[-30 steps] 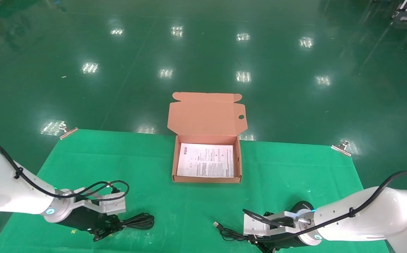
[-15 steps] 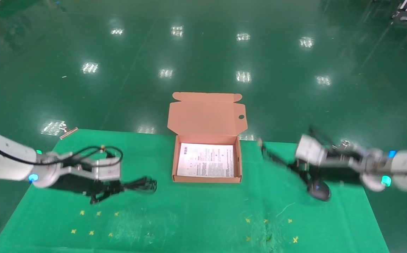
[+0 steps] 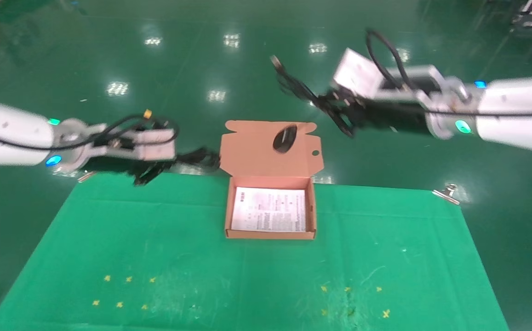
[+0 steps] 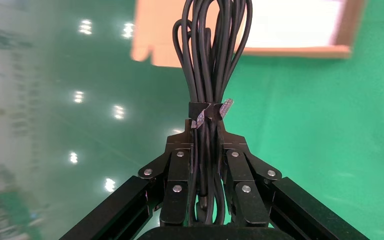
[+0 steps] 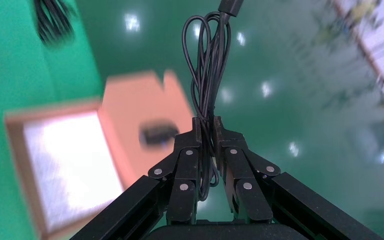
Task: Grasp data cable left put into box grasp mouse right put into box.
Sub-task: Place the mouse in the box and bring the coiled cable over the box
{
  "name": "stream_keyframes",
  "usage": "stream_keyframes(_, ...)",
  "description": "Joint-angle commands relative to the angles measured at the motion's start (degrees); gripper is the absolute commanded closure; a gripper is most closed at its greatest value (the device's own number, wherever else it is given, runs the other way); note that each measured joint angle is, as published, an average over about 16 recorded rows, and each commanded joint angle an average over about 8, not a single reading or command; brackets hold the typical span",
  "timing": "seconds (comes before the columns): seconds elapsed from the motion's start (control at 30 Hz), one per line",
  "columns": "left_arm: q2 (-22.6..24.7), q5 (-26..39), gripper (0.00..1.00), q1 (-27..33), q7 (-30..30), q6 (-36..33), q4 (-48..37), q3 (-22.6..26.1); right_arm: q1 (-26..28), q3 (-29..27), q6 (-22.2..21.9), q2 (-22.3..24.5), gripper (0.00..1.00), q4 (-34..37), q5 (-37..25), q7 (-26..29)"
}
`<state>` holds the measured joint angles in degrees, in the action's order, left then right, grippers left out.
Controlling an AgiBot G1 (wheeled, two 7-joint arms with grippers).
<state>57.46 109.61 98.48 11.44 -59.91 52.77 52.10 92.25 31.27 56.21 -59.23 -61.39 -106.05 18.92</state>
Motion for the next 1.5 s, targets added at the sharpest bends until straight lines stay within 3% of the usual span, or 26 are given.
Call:
stream_keyframes(0.03, 0.5, 1.3, 1.0, 0.9, 1.2, 1.0, 0.9, 0.0, 1.6, -0.2, -0.8, -2.2, 1.0, 0.9, 0.8, -1.1)
stream_keyframes(0.23, 1.6, 2.7, 1.0, 2.6, 2.9, 2.8, 0.7, -0.5, 3.8, -1.0, -3.4, -6.7, 1.0, 5.8, 3.8, -6.6)
stream_keyframes(0.5, 1.8, 3.8, 1.0, 3.6, 4.7, 3.5, 1.0, -0.8, 5.1, -1.3, -3.5, -9.4, 1.0, 10.1, 6.2, -11.1)
stream_keyframes(1.5, -4.7, 9.5, 1.0, 0.5, 15.7, -2.5, 9.1, 1.1, 0.3, 2.5, -4.0, -16.3, 1.0, 19.2, 4.5, -15.3)
